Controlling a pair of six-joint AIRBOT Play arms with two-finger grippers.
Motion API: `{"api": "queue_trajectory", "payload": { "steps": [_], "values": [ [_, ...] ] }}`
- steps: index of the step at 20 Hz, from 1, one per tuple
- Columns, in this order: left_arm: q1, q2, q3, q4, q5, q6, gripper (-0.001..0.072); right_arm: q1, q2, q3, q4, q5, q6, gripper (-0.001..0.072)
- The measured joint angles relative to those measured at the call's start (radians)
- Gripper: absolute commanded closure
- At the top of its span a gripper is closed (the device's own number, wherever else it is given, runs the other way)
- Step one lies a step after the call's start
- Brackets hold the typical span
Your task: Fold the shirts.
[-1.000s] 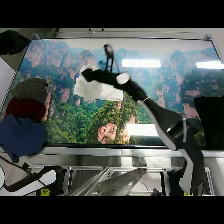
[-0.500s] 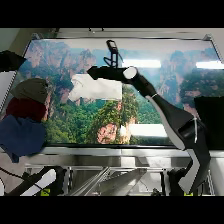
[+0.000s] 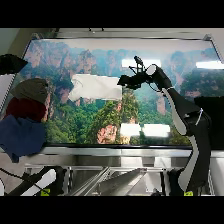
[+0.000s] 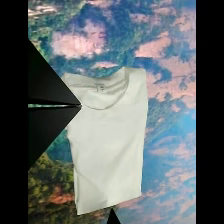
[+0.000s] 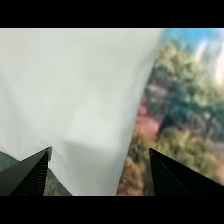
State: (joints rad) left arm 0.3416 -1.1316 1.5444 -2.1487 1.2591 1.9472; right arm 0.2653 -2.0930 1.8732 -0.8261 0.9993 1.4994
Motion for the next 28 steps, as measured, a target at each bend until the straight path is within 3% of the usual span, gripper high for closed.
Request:
{"api": "queue_trajectory", "payload": {
  "steps": [4, 5, 6, 8, 11, 15, 19, 24, 28],
  "values": [
    [0.000, -0.012, 0.000, 0.000, -0.001, 0.007, 0.0688, -0.001, -0.084, 0.002, 0.191, -0.013, -0.047, 0.0018],
    [0.000, -0.019, 0.000, 0.000, -0.001, 0.010, 0.0688, 0.003, -0.100, 0.002, 0.249, -0.018, -0.082, 0.0157],
    [0.000, -0.025, 0.000, 0.000, 0.000, 0.010, 0.0688, 0.007, -0.113, 0.000, 0.298, -0.027, -0.119, 0.0404],
    [0.000, -0.039, 0.000, 0.000, 0.006, 0.010, 0.0688, 0.013, -0.133, -0.002, 0.410, -0.032, -0.203, 0.0677],
    [0.000, -0.050, 0.000, 0.000, 0.021, 0.010, 0.0687, 0.013, -0.116, 0.013, 0.560, -0.036, -0.299, 0.0691],
    [0.000, -0.051, 0.000, -0.001, 0.055, 0.001, 0.0688, -0.038, 0.048, 0.024, 0.538, -0.045, -0.340, 0.0692],
    [0.000, -0.051, 0.000, -0.001, 0.099, -0.009, 0.0687, -0.179, 0.288, 0.027, 0.237, -0.054, -0.119, 0.0692],
    [0.000, -0.052, 0.000, -0.002, 0.124, -0.028, 0.0688, -0.445, 0.518, 0.027, -0.157, 0.051, 0.185, 0.0692],
    [0.000, -0.052, 0.000, -0.002, 0.130, -0.040, 0.0688, -0.693, 0.577, 0.026, -0.282, 0.220, 0.263, 0.0692]
  ]
}}
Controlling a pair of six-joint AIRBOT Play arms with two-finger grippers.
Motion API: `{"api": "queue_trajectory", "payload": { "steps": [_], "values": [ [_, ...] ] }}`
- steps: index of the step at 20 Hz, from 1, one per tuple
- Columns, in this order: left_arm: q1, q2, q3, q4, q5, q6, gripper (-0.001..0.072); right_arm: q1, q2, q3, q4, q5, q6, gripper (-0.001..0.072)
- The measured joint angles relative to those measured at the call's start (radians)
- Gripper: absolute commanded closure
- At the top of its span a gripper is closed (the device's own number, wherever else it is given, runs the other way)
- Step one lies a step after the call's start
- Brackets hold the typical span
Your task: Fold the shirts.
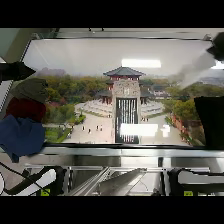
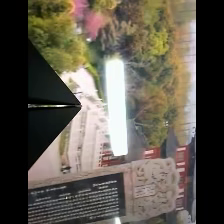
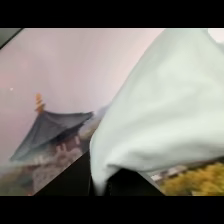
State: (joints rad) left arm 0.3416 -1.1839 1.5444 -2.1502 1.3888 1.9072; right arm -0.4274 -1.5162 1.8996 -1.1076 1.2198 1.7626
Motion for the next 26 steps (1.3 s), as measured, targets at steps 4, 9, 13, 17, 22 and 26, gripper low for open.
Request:
{"api": "queue_trajectory", "payload": {
  "steps": [4, 9, 13, 17, 22, 26],
  "values": [
    [0.000, 0.000, 0.000, 0.000, 0.003, -0.004, 0.0688, -0.209, 0.024, -0.014, -0.072, 0.173, -0.008, 0.0693],
    [0.000, 0.000, 0.000, 0.000, 0.003, -0.004, 0.0688, -0.372, 0.137, -0.192, -0.238, 0.280, 0.017, 0.0693],
    [0.000, 0.000, 0.000, 0.000, 0.012, -0.005, 0.0687, -0.446, 0.225, -0.454, -0.293, 0.245, 0.018, 0.0692],
    [0.000, 0.000, 0.000, 0.000, 0.032, -0.007, 0.0687, -0.492, 0.263, -0.706, -0.327, 0.202, 0.018, 0.0680],
    [0.000, 0.000, 0.000, 0.000, 0.043, -0.006, 0.0688, -0.510, 0.276, -0.838, -0.450, 0.225, 0.025, 0.0005],
    [0.000, 0.000, 0.000, 0.000, 0.052, -0.005, 0.0687, -0.512, 0.281, -0.809, -0.486, 0.254, 0.002, 0.0005]
  ]
}}
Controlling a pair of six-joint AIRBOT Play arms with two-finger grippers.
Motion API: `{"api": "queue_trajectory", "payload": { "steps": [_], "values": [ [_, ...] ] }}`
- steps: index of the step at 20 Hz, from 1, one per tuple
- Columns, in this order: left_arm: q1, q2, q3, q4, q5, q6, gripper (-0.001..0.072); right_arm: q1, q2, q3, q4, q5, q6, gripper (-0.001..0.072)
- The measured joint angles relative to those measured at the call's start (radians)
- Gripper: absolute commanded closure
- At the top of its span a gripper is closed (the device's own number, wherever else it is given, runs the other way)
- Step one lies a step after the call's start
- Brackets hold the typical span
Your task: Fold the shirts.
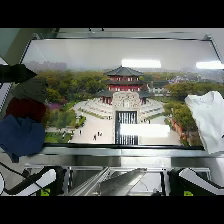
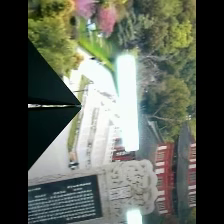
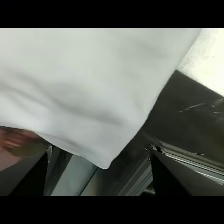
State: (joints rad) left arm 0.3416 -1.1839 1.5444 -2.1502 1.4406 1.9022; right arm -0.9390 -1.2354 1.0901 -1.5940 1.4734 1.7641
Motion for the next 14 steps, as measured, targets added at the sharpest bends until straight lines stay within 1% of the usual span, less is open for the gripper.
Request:
{"api": "queue_trajectory", "payload": {
  "steps": [2, 4, 5, 6, 7, 9, 10, 12, 14],
  "values": [
    [0.000, 0.000, 0.000, 0.000, 0.000, 0.001, 0.0688, 0.000, 0.002, 0.043, 0.002, 0.031, -0.002, 0.0005],
    [0.000, 0.000, 0.000, -0.004, 0.000, 0.001, 0.0687, 0.002, 0.003, 0.087, 0.072, 0.051, -0.002, 0.0013],
    [0.000, 0.000, 0.000, -0.011, 0.000, 0.001, 0.0688, 0.003, 0.004, 0.105, 0.137, 0.056, -0.002, 0.0149],
    [0.000, 0.000, 0.000, -0.018, -0.001, 0.001, 0.0688, 0.005, 0.005, 0.117, 0.211, 0.055, -0.002, 0.0548],
    [0.000, 0.000, 0.000, -0.027, -0.003, 0.001, 0.0687, 0.008, 0.005, 0.126, 0.302, 0.051, -0.004, 0.0683],
    [-0.001, 0.000, 0.000, -0.037, 0.003, -0.003, 0.0687, 0.024, 0.011, 0.136, 0.474, 0.040, -0.039, 0.0689],
    [-0.004, 0.000, -0.002, -0.040, 0.008, -0.015, 0.0687, 0.042, 0.018, 0.138, 0.533, 0.040, -0.056, 0.0689],
    [-0.021, 0.016, -0.030, -0.043, 0.015, -0.042, 0.0688, 0.105, 0.041, 0.130, 0.609, 0.040, -0.084, 0.0690],
    [-0.061, 0.063, -0.110, -0.048, 0.008, -0.060, 0.0687, 0.214, 0.082, 0.094, 0.654, 0.027, -0.121, 0.0689]
  ]
}}
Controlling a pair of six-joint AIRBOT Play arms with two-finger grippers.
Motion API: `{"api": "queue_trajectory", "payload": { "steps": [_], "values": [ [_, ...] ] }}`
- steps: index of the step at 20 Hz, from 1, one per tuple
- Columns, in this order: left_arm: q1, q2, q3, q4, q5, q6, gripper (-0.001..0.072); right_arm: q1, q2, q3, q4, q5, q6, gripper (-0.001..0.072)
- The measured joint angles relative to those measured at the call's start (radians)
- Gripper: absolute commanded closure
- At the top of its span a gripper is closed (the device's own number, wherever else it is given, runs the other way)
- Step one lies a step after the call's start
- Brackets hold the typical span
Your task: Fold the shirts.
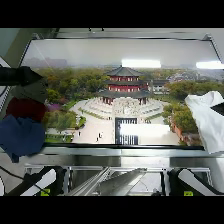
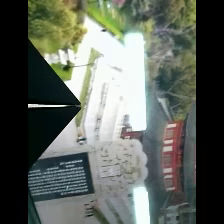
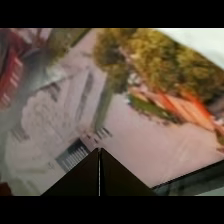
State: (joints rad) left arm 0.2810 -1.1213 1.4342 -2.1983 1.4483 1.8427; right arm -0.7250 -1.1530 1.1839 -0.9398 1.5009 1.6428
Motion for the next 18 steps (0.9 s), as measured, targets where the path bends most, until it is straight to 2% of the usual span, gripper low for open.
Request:
{"api": "queue_trajectory", "payload": {
  "steps": [5, 9, 12, 18],
  "values": [
    [-0.175, 0.212, -0.400, -0.002, -0.056, -0.025, 0.0688, 0.438, 0.171, -0.223, 0.023, -0.109, -0.105, 0.0690],
    [-0.324, 0.389, -0.704, 0.002, -0.132, -0.072, 0.0688, 0.751, 0.270, -0.396, -0.017, -0.225, -0.121, 0.0689],
    [-0.391, 0.475, -0.819, 0.003, -0.163, -0.098, 0.0688, 0.848, 0.286, -0.442, -0.009, -0.251, -0.126, 0.0689],
    [-0.426, 0.573, -0.880, 0.005, -0.208, -0.115, 0.0688, 0.896, 0.291, -0.465, 0.019, -0.255, -0.126, 0.0689]
  ]
}}
